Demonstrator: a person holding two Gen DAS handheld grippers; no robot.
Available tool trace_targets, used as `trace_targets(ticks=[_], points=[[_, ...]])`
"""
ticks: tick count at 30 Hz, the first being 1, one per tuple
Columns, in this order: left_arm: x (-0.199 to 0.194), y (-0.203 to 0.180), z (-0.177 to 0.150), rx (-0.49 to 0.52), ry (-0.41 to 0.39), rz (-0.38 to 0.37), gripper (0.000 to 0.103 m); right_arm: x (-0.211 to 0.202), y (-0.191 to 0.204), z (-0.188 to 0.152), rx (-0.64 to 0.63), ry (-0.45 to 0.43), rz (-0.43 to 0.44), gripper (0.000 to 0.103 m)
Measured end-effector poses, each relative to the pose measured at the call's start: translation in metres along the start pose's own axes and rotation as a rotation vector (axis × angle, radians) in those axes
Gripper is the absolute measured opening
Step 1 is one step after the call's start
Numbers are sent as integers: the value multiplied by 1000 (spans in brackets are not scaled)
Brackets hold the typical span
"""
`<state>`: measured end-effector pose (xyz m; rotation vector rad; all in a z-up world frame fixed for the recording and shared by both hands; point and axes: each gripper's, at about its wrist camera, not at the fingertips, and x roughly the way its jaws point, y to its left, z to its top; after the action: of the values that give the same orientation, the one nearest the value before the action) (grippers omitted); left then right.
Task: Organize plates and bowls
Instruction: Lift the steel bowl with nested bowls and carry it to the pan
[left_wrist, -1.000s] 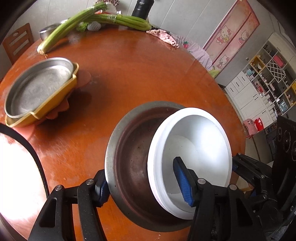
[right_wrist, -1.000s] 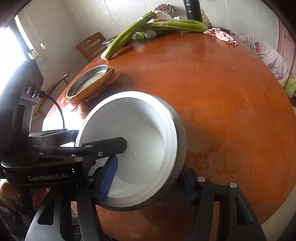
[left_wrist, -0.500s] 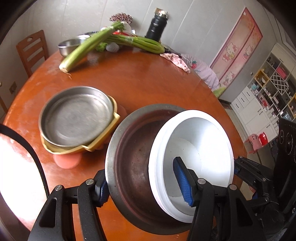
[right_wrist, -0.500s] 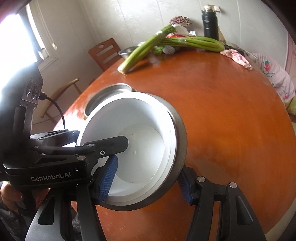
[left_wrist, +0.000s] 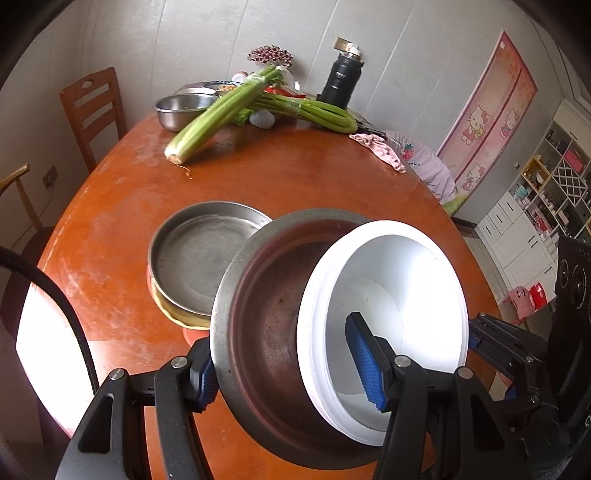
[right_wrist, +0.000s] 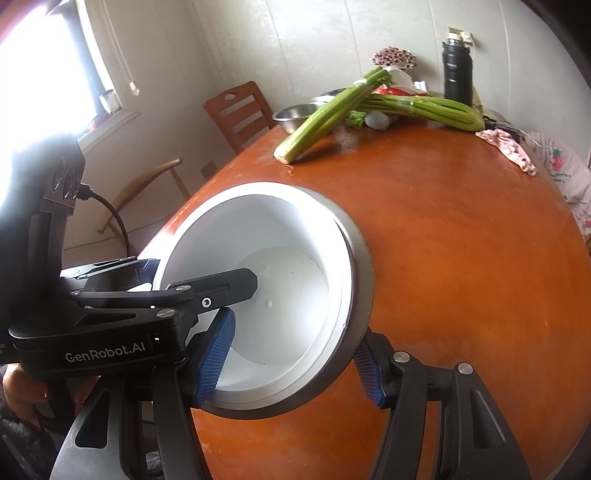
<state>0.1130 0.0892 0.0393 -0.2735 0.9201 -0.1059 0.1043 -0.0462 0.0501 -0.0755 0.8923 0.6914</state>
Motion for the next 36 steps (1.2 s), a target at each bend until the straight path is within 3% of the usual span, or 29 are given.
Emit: trace_targets(ticks=[18,29,36], points=[[-8,35,20,-32,-46,43,61,24,21,32,-57,-7,21,64],[19,68,56,-52,-28,62,60,69,22,73,-75,11,29,64],[42,82,60,-67,11,71,61,97,16,78,-70,62,25,64]])
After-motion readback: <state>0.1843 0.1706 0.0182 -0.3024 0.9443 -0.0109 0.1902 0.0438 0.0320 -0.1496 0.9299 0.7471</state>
